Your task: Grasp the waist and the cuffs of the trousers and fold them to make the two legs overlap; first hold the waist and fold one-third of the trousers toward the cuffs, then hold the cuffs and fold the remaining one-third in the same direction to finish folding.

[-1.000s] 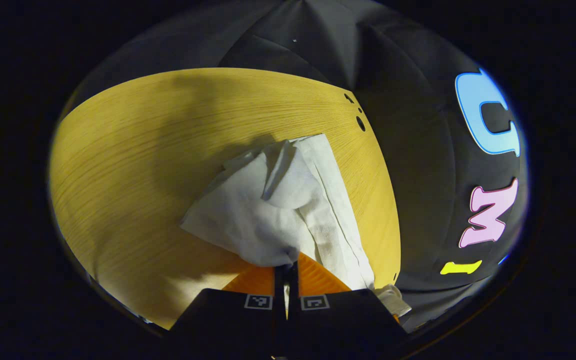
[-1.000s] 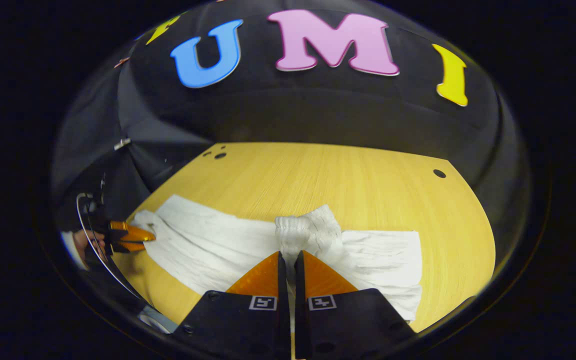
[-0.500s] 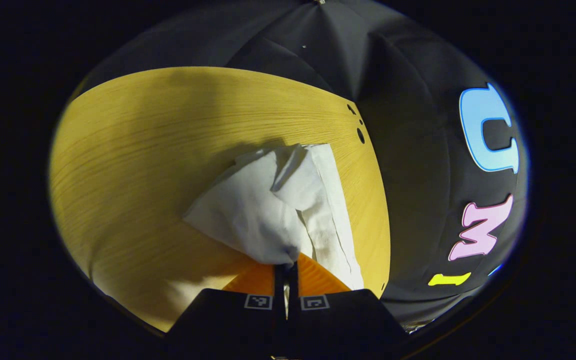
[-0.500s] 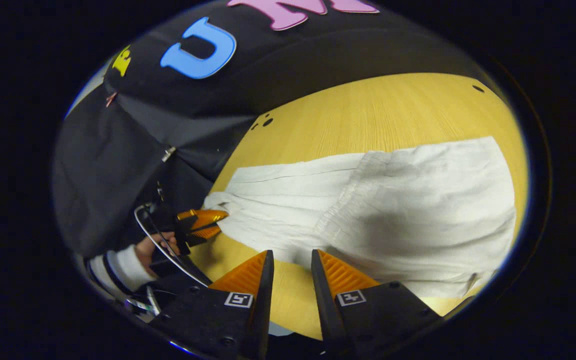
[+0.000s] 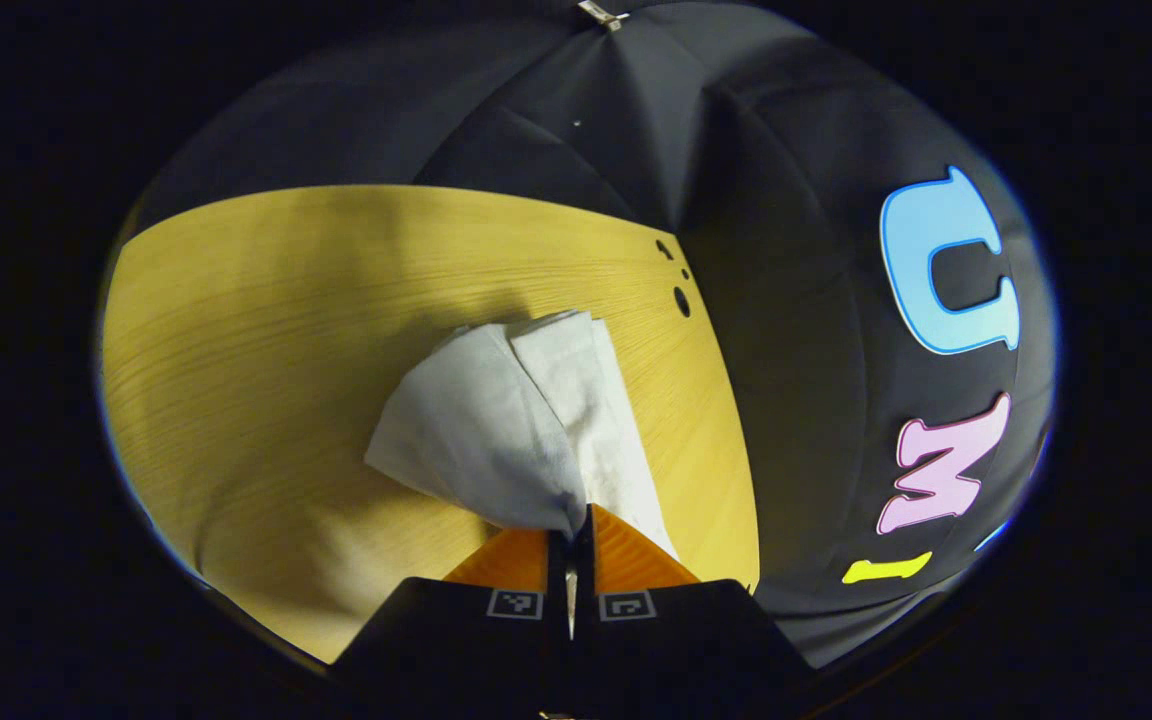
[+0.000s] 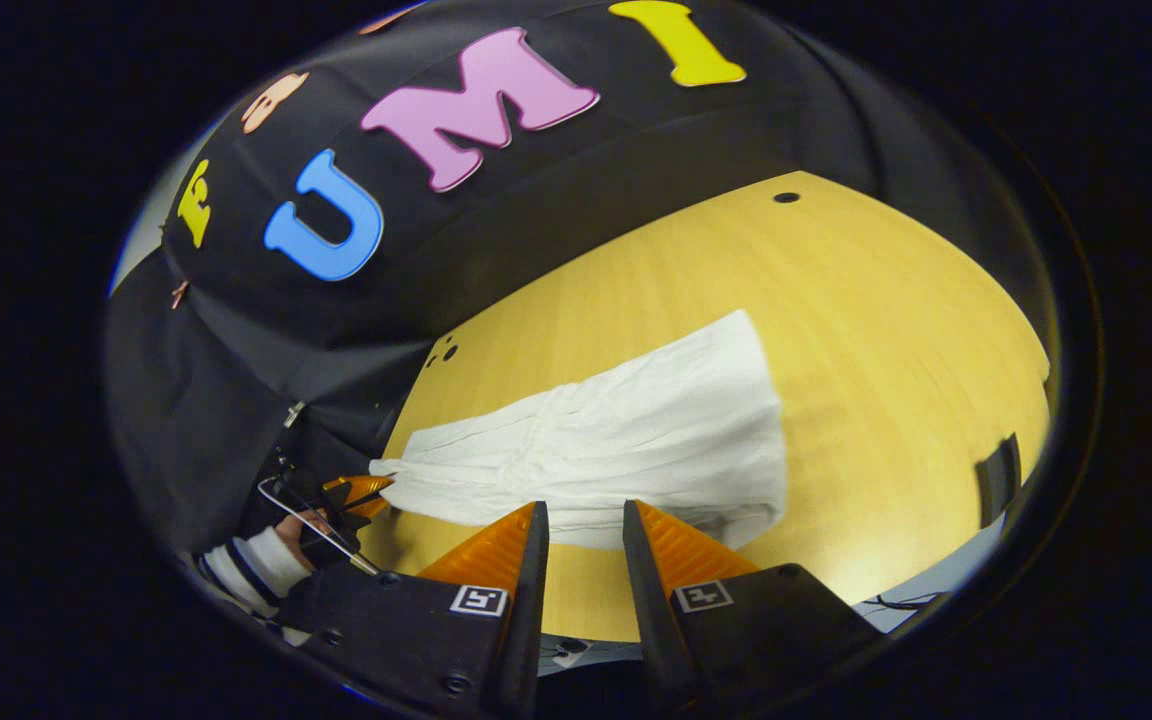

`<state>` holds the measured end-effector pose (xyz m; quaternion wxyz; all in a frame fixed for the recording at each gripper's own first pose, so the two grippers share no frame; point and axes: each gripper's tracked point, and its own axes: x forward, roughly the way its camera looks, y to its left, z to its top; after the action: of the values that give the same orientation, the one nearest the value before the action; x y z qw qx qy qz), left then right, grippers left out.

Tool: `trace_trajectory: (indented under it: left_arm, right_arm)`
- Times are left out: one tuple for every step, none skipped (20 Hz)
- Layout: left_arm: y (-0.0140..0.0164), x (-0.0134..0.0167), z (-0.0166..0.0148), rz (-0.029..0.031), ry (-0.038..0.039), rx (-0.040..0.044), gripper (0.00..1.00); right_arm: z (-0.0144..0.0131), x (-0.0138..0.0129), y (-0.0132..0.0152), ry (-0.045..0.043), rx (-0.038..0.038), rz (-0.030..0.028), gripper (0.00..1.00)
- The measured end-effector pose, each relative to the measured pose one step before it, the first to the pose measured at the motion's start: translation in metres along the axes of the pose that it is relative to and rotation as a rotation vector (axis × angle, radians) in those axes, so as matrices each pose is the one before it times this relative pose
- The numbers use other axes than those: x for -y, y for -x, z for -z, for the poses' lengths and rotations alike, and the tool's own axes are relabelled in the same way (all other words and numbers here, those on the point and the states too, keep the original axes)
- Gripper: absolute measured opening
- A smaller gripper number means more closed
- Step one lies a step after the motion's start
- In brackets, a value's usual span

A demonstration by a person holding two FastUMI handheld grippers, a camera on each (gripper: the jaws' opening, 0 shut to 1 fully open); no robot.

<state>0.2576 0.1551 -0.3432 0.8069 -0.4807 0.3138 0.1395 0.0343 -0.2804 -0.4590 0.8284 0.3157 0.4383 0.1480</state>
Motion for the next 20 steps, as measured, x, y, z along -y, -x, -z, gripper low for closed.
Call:
trace_trajectory:
  left_arm:
    - [0.00059,0.00977,-0.00113,0.00611,-0.01039,0.01396,0.06]
    - [0.00108,0.01179,-0.00112,0.00839,-0.01183,0.01545,0.06]
    - [0.00134,0.01263,-0.00062,0.00983,-0.01295,0.01642,0.06]
    - [0.00069,0.01302,0.00155,0.01406,-0.01559,0.01484,0.06]
    - [0.00184,0.01423,0.00166,0.01365,-0.02019,0.01381,0.06]
    - [0.00228,0.01395,0.00284,0.01319,-0.02697,0.01029,0.06]
    - [0.00169,0.0136,0.00232,0.01254,-0.03366,0.0115,0.06]
    - [0.00174,0.01246,0.0044,0.0124,-0.03632,0.00562,0.06]
    - [0.00294,0.01284,0.00396,0.01065,-0.03574,0.00547,0.06]
    - [0.00202,0.01374,0.0046,0.01278,-0.03342,0.00184,0.06]
    - [0.001,0.01162,0.00577,0.00878,-0.03338,-0.00231,0.06]
    - [0.00045,0.01263,0.00611,0.00997,-0.0319,-0.00467,0.06]
    - [0.00012,0.01279,0.00819,0.01213,-0.03065,-0.00944,0.06]
    - [-0.00041,0.01518,0.00816,0.01425,-0.03185,-0.01119,0.06]
    - [-0.00081,0.015,0.00925,0.01719,-0.03543,-0.01313,0.06]
    - [-0.00001,0.0165,0.01041,0.01766,-0.03519,-0.01379,0.06]
    - [-0.00179,0.01595,0.0111,0.02138,-0.03174,-0.01748,0.06]
    - [-0.00199,0.01805,0.01161,0.02506,-0.03098,-0.01899,0.06]
    - [-0.00027,0.01529,0.01494,0.01968,-0.02852,-0.02022,0.06]
    - [-0.00213,0.01499,0.01468,0.01903,-0.02277,-0.02245,0.06]
  right_arm:
    - [-0.00666,0.01349,0.01185,-0.02851,0.01749,0.01602,0.46]
    - [-0.00785,0.01154,0.01036,-0.01953,0.01581,0.01487,0.46]
    - [-0.00692,0.01013,0.00905,-0.00839,0.01712,0.01691,0.46]
    - [-0.00646,0.01241,0.00838,-0.00041,0.01477,0.01517,0.46]
    - [-0.00796,0.01278,0.00701,0.00389,0.01373,0.01335,0.46]
    - [-0.00697,0.0121,0.00484,0.00937,0.01145,0.01622,0.46]
    - [-0.00758,0.01027,0.00303,0.0076,0.00929,0.01411,0.46]
    - [-0.00701,0.00926,0.00168,0.0016,0.0089,0.00915,0.46]
    - [-0.00595,0.00448,-0.00011,-0.00595,0.00313,-0.00063,0.46]
    - [-0.00615,0.00539,-0.00067,-0.00716,0.00543,-0.00184,0.46]
    - [-0.00458,0.00648,-0.00154,-0.00707,0.00214,-0.00368,0.46]
    - [-0.005,0.0049,-0.0016,-0.00494,0.00396,-0.00261,0.46]
    - [-0.00297,0.00312,-0.00164,-0.00451,0.00204,-0.00414,0.46]
    - [-0.00325,0.00346,-0.00211,-0.00483,0.00054,-0.00459,0.46]
    - [-0.00191,0.00421,-0.00215,-0.00538,-0.00109,-0.00263,0.46]
    - [-0.00222,0.00399,-0.00235,-0.0051,-0.00321,-0.00327,0.46]
    - [-0.00299,0.00347,-0.00226,-0.00456,0.00001,-0.00036,0.46]
    - [-0.00383,0.00461,-0.00137,-0.00434,0.00104,-0.00136,0.46]
    - [-0.00375,0.00385,-0.00141,-0.0037,0.00256,0.00086,0.46]
    - [-0.00402,0.00462,0.00012,-0.0044,0.00254,0.00175,0.46]
